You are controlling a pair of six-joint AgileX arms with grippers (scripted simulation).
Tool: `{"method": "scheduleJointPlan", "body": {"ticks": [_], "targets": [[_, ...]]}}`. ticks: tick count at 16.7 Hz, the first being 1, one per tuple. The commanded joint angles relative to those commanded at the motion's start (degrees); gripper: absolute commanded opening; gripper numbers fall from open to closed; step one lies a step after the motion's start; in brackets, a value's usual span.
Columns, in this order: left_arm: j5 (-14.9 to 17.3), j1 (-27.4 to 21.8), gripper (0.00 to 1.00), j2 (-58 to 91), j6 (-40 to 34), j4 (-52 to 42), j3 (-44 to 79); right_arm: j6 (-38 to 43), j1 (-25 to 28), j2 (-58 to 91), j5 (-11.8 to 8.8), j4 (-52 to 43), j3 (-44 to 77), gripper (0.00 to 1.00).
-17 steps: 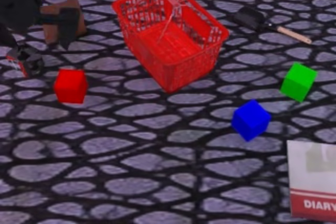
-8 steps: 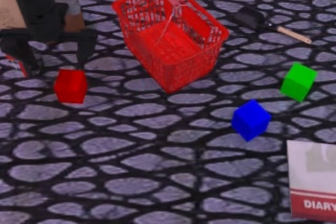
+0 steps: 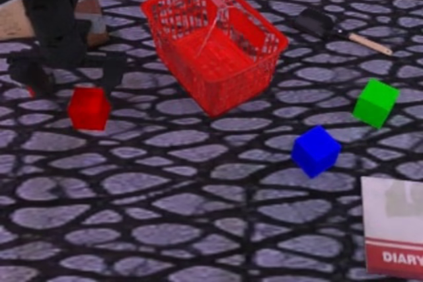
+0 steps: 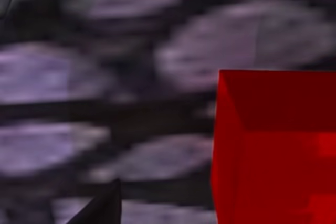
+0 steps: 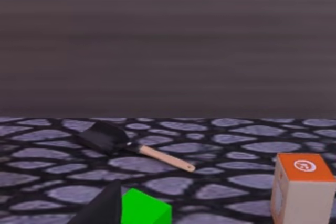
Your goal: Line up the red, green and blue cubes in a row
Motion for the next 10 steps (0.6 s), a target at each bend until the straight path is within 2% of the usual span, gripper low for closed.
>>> {"method": "scheduleJointPlan", "body": {"ticks": [4,9,10], "targets": [[0.03,-0.05,1.0,2.87,-0.03,8.84,-5.69,0.0,0.0,0.0,0.0,0.0,0.0,1.0],[0.04,-0.06,1.0,3.43,-0.04,10.0,-6.6,0.0,0.0,0.0,0.0,0.0,0.0,1.0],[0.04,-0.06,0.92,3.43,-0.04,10.0,-6.6,0.0,0.0,0.0,0.0,0.0,0.0,1.0]]}}
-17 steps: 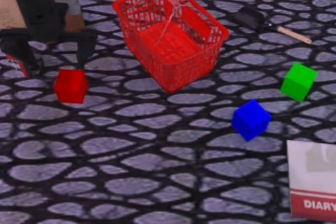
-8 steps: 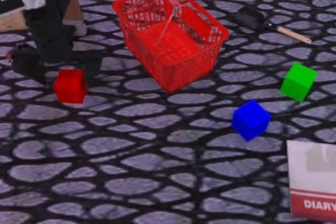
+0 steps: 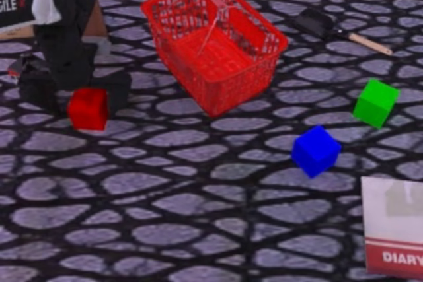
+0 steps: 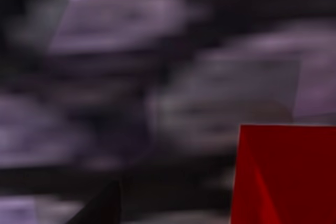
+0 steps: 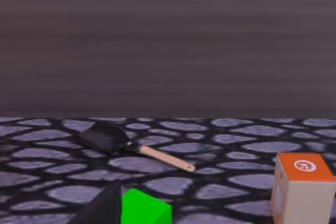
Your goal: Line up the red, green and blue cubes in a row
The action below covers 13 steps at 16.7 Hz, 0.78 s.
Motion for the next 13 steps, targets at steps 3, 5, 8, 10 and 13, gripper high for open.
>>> {"method": "scheduleJointPlan", "body": {"ticks": [3,5,8,10,13], "targets": [[0.0,0.0,0.7,0.0,0.0,0.0,0.0,0.0,0.0,0.0,0.0,0.0,0.0,1.0],[0.0,0.0,0.55,0.0,0.0,0.0,0.0,0.0,0.0,0.0,0.0,0.0,0.0,1.0],[0.0,0.0,0.32,0.0,0.0,0.0,0.0,0.0,0.0,0.0,0.0,0.0,0.0,1.0],[0.0,0.0,0.17,0.0,0.0,0.0,0.0,0.0,0.0,0.0,0.0,0.0,0.0,1.0],[0.0,0.0,0.0,0.0,0.0,0.0,0.0,0.0,0.0,0.0,0.0,0.0,0.0,1.0]]}}
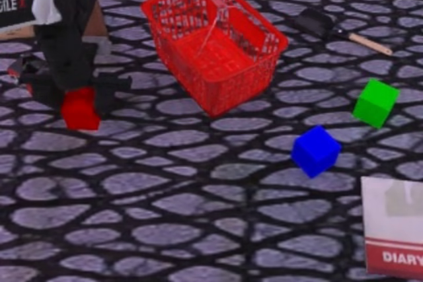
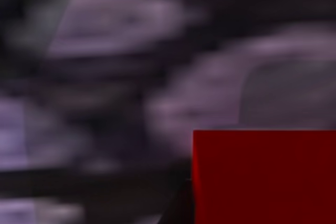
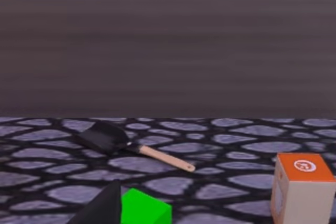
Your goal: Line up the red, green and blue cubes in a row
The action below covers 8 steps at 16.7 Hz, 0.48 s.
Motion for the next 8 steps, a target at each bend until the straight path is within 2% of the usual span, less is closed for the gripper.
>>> {"method": "scheduleJointPlan", "body": {"ticks": [8], "targets": [[-0.07,0.12,0.0,-1.27,0.06,-0.36,0.31,0.0,0.0,0.0,0.0,0.0,0.0,1.0]]}}
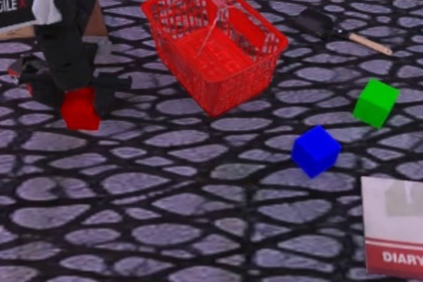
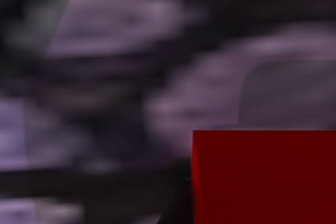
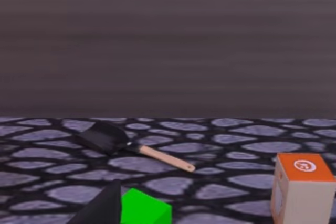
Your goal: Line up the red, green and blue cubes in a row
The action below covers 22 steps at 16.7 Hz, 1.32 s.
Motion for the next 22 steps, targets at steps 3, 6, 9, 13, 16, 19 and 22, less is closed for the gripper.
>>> {"method": "scheduleJointPlan", "body": {"ticks": [3,6,9,13,16,19,22], "targets": [[-0.03,0.12,0.0,-0.64,0.06,-2.38,1.95,0.0,0.0,0.0,0.0,0.0,0.0,1.0],[-0.05,0.7,0.0,-2.5,-0.08,-9.07,5.94,0.0,0.0,0.0,0.0,0.0,0.0,1.0],[-0.05,1.07,0.0,-4.17,-0.11,-12.95,8.72,0.0,0.0,0.0,0.0,0.0,0.0,1.0],[-0.07,0.77,0.0,-4.06,-0.01,-12.94,8.72,0.0,0.0,0.0,0.0,0.0,0.0,1.0],[-0.15,-1.36,0.0,-5.92,-2.17,-12.27,6.56,0.0,0.0,0.0,0.0,0.0,0.0,1.0],[-0.36,-7.77,0.0,-11.24,-9.47,-10.47,-0.59,0.0,0.0,0.0,0.0,0.0,0.0,1.0],[-0.57,-16.52,0.0,-18.34,-20.57,-8.17,-11.72,0.0,0.0,0.0,0.0,0.0,0.0,1.0]]}}
